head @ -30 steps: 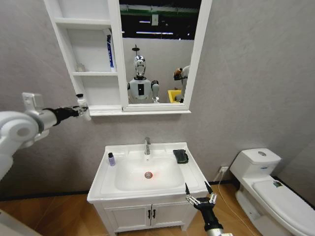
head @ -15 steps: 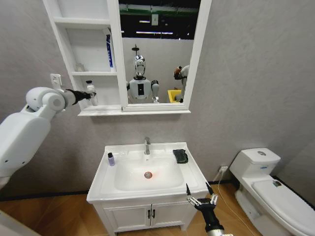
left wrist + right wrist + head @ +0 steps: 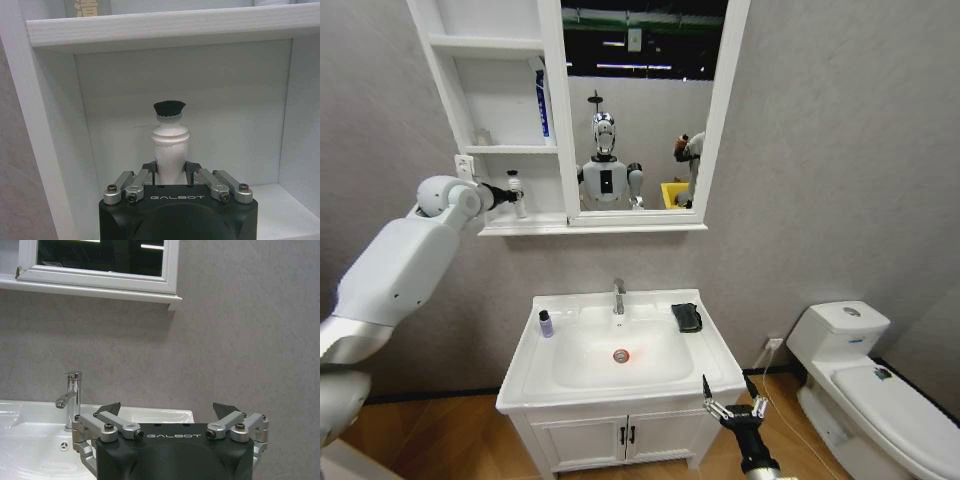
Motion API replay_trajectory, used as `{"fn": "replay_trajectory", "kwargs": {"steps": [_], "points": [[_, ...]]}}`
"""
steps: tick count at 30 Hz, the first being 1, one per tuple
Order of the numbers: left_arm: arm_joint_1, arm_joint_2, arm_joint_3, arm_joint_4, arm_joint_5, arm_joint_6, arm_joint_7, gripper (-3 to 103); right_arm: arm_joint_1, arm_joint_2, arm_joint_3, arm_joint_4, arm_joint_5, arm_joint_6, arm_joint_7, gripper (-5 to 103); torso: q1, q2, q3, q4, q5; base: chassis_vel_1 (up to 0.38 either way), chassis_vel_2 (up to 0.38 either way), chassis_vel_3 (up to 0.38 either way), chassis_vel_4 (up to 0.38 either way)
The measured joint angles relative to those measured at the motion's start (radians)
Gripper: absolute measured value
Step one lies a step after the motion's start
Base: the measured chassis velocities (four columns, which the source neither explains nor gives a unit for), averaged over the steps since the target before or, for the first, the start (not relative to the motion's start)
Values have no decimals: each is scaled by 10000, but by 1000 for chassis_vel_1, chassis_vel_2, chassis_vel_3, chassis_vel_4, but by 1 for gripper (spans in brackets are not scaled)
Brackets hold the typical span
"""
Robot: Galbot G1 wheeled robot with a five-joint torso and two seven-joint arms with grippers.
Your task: Move facial cleanser and shampoo from washbasin to cabinet, then wipe washbasin with towel.
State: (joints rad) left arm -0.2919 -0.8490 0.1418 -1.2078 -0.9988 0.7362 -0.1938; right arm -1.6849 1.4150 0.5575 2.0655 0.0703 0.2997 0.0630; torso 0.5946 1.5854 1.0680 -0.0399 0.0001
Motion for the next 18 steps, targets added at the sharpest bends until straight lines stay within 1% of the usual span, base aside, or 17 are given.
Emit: {"fn": "replay_trajectory", "kwargs": {"steps": [1, 2, 3, 4, 5, 7, 8, 9, 10, 11, 12, 13, 14, 15, 16, 17, 18], "points": [[0, 0, 0, 0, 0, 0, 0, 29, 0, 0, 0, 0, 0, 0, 0, 100, 0, 0, 0, 0, 0, 0, 0, 0, 0], [0, -9, 0, 39, 0, -6, -2, 34, -3, 1, -2, 6, 0, 0, 0, 100, -1, 0, -1, 0, 0, 0, 0, 0, 0], [58, 101, -15, -6, -23, -6, 9, 50, -68, 38, -2, 54, 0, 12, 4, 100, 0, 0, -1, -1, 0, 0, 0, 0, 0], [109, 165, -32, -82, -50, -6, 17, 56, -110, 56, -2, 58, 0, 32, 4, 100, 0, 0, 0, 0, -1, 0, 0, 0, 0], [109, 165, -32, -82, -50, -6, 17, 56, -110, 56, -2, 58, 0, 32, 4, 100, 0, 0, 0, 0, -1, 0, 0, 0, 0], [229, 308, -98, -270, -102, -7, 21, 66, -172, 79, -4, 61, -13, 81, 6, 100, 0, 0, -1, -1, -1, 0, 0, 0, 0], [229, 308, -98, -270, -102, -7, 21, 66, -172, 79, -4, 61, -13, 81, 6, 100, 0, 0, -1, -1, -1, 0, 0, 0, 0], [305, 397, -145, -404, -127, -7, 12, 72, -190, 92, -11, 66, -22, 95, 6, 100, 0, 0, -1, -4, 0, 0, 0, 0, 0], [410, 521, -199, -602, -182, -7, -8, 72, -200, 105, -22, 70, -34, 103, 7, 100, 0, 0, -1, -5, 0, 0, 0, 0, 0], [716, 842, -426, -1160, -359, -7, -39, 83, -214, 119, -45, 78, -65, 109, 7, 100, 2, 0, -1, -6, -1, 0, 0, 0, 0], [716, 842, -426, -1160, -359, -7, -39, 83, -214, 119, -45, 78, -65, 109, 7, 100, 2, 0, -1, -6, -1, 0, 0, 0, 0], [1049, 1148, -724, -1740, -516, -15, -77, 83, -216, 128, -66, 87, -89, 109, 7, 100, 2, 0, -1, -4, -1, 0, 0, 0, 0], [1401, 1374, -1037, -2232, -639, -120, -48, 88, -211, 133, -88, 91, -107, 109, 8, 100, 2, 0, -1, 0, 1, 0, 0, 0, 0], [2175, 1720, -1592, -3086, -835, -414, 65, 93, -177, 140, -129, 92, -139, 98, 15, 100, -2, 1, -3, 6, 1, 0, 0, 0, 0], [2175, 1720, -1592, -3086, -835, -414, 65, 93, -177, 140, -129, 92, -139, 98, 15, 100, -2, 1, -3, 6, 1, 0, 0, 0, 0], [2748, 1982, -1996, -3680, -867, -610, 134, 97, -140, 146, -165, 92, -182, 68, 66, 100, -2, 1, -2, 0, -6, 0, 0, 0, 0], [3588, 2323, -2494, -4457, -843, -934, 290, 99, -82, 161, -218, 92, -208, -4, 131, 100, -1, 1, -1, -1, -2, 0, 0, 0, 0]]}}
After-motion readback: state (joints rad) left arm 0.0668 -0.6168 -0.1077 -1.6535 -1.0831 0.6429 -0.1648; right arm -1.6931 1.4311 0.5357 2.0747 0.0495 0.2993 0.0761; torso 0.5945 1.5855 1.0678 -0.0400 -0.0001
